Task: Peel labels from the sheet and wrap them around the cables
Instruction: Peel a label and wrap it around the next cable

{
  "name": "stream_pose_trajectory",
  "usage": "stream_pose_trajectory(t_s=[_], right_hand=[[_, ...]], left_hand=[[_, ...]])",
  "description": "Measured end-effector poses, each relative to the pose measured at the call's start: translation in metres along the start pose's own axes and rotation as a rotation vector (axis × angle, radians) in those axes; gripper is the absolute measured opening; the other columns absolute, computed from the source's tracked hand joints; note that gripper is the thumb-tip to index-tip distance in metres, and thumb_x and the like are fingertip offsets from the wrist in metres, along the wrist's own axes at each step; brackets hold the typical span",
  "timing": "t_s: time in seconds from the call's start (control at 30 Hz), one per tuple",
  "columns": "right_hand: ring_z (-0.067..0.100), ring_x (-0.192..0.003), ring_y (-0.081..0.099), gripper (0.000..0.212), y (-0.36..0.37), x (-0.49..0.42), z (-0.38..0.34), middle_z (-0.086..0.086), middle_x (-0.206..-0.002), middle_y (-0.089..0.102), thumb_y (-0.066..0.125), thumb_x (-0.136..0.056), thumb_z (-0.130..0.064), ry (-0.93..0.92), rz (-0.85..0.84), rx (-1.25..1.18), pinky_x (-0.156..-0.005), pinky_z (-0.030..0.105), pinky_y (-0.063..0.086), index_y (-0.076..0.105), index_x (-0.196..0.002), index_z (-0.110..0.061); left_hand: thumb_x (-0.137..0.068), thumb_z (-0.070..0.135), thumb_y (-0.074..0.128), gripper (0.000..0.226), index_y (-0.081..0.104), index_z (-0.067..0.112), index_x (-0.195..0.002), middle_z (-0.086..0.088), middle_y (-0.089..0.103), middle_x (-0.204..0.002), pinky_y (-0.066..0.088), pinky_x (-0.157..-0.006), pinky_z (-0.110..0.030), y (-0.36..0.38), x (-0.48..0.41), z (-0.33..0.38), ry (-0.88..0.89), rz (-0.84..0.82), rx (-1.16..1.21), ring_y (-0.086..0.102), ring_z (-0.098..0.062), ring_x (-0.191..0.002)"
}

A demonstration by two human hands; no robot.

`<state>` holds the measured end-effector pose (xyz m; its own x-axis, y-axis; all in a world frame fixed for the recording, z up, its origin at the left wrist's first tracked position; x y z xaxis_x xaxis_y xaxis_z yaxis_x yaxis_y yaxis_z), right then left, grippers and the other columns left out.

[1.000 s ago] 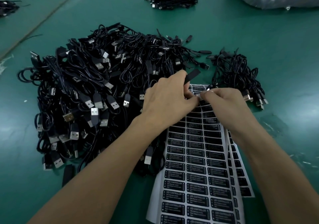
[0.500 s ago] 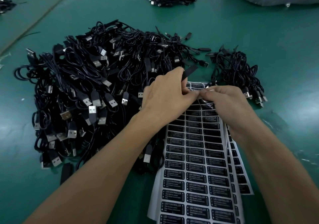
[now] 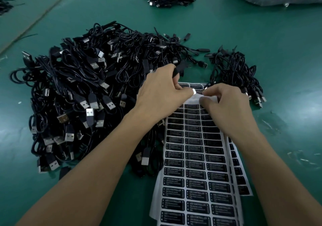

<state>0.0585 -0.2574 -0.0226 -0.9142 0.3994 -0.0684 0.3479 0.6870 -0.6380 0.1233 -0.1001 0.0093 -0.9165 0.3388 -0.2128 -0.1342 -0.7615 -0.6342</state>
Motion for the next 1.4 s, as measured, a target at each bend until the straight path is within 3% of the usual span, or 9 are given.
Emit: stream_pose_trajectory(t_s=[0.13,0.23,0.43,0.67,0.8,0.93,1.13,1.3,1.4], right_hand=[[0.023,-0.108,0.050,0.030,0.000,0.009,-0.012,0.003,-0.116,0.057,0.073,-0.090,-0.024,-0.160,0.095,0.327,-0.081,0.033,0.041,0.067,-0.119,-0.020],[0.024,-0.109,0.047,0.040,-0.006,0.013,-0.024,0.003,-0.115,0.059,0.081,-0.081,-0.021,-0.288,0.196,0.341,-0.090,0.030,0.036,0.069,-0.119,-0.018],[0.021,-0.094,0.049,0.029,-0.003,0.017,-0.037,0.002,-0.097,0.059,0.083,-0.079,-0.016,-0.498,0.236,0.211,-0.081,0.019,0.029,0.075,-0.107,-0.016],[0.020,-0.088,0.052,0.007,-0.007,0.018,-0.035,0.001,-0.087,0.060,0.076,-0.088,-0.019,-0.480,0.324,0.144,-0.075,0.013,0.036,0.078,-0.093,-0.014],[0.019,-0.090,0.055,0.007,-0.006,0.016,-0.033,0.001,-0.093,0.059,0.074,-0.087,-0.015,-0.456,0.308,0.074,-0.077,0.036,0.050,0.074,-0.093,-0.013],[0.017,-0.090,0.054,0.028,-0.008,0.016,-0.034,-0.001,-0.099,0.056,0.079,-0.078,-0.013,-0.473,0.302,0.055,-0.076,0.033,0.048,0.065,-0.102,-0.016],[0.025,-0.093,0.057,0.014,-0.005,0.017,-0.034,0.003,-0.093,0.059,0.078,-0.084,-0.015,-0.491,0.291,0.076,-0.073,0.045,0.053,0.077,-0.098,-0.017],[0.023,-0.089,0.058,0.008,-0.004,0.019,-0.036,0.003,-0.089,0.059,0.073,-0.090,-0.019,-0.479,0.309,0.090,-0.069,0.035,0.050,0.078,-0.095,-0.015],[0.004,-0.083,0.053,0.004,-0.003,0.016,-0.031,-0.005,-0.088,0.056,0.073,-0.090,-0.021,-0.403,0.280,0.045,-0.071,0.017,0.042,0.075,-0.092,-0.018]], left_hand=[[-0.065,0.028,0.063,0.030,0.034,0.021,-0.067,-0.003,0.054,-0.068,0.055,-0.060,-0.051,-0.008,-0.005,-0.004,-0.077,-0.009,0.172,0.056,-0.024,-0.057],[-0.063,0.027,0.066,0.033,0.034,0.020,-0.067,-0.003,0.058,-0.067,0.053,-0.057,-0.047,-0.006,-0.007,-0.007,-0.100,-0.030,0.200,0.052,-0.019,-0.055],[-0.066,0.025,0.072,0.037,0.035,0.022,-0.070,-0.002,0.059,-0.065,0.043,-0.050,-0.034,0.000,-0.010,-0.012,-0.140,-0.096,0.256,0.046,-0.016,-0.048],[-0.082,0.015,0.066,0.029,0.038,0.015,-0.078,-0.004,0.074,-0.068,0.041,-0.040,-0.015,0.001,-0.008,-0.007,-0.131,-0.135,0.341,0.058,-0.001,-0.042],[-0.083,0.017,0.064,0.025,0.040,0.016,-0.078,-0.003,0.073,-0.065,0.041,-0.042,-0.015,0.000,-0.008,-0.007,-0.139,-0.138,0.349,0.057,-0.007,-0.043],[-0.081,0.012,0.065,0.030,0.035,0.017,-0.077,-0.003,0.072,-0.063,0.040,-0.041,-0.015,0.002,-0.007,-0.007,-0.144,-0.170,0.343,0.060,-0.009,-0.045],[-0.081,0.010,0.064,0.030,0.035,0.018,-0.076,-0.002,0.072,-0.063,0.040,-0.040,-0.014,0.002,-0.007,-0.006,-0.163,-0.161,0.359,0.060,-0.008,-0.044],[-0.083,0.014,0.066,0.031,0.036,0.018,-0.076,-0.002,0.073,-0.064,0.041,-0.041,-0.014,0.002,-0.006,-0.006,-0.166,-0.178,0.352,0.061,-0.008,-0.045],[-0.087,0.030,0.066,0.028,0.045,0.013,-0.080,0.000,0.071,-0.063,0.042,-0.043,-0.017,0.000,-0.006,-0.004,-0.162,-0.155,0.327,0.060,-0.011,-0.047]])
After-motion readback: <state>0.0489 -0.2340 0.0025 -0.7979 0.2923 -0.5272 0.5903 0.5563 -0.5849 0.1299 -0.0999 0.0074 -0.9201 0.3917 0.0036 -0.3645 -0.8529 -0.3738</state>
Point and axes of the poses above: each hand's wrist, its own x-axis away from the middle knuckle, its own y-axis out of the palm, z = x × y, the point moved 6 cm from there along -x, towards the middle knuckle
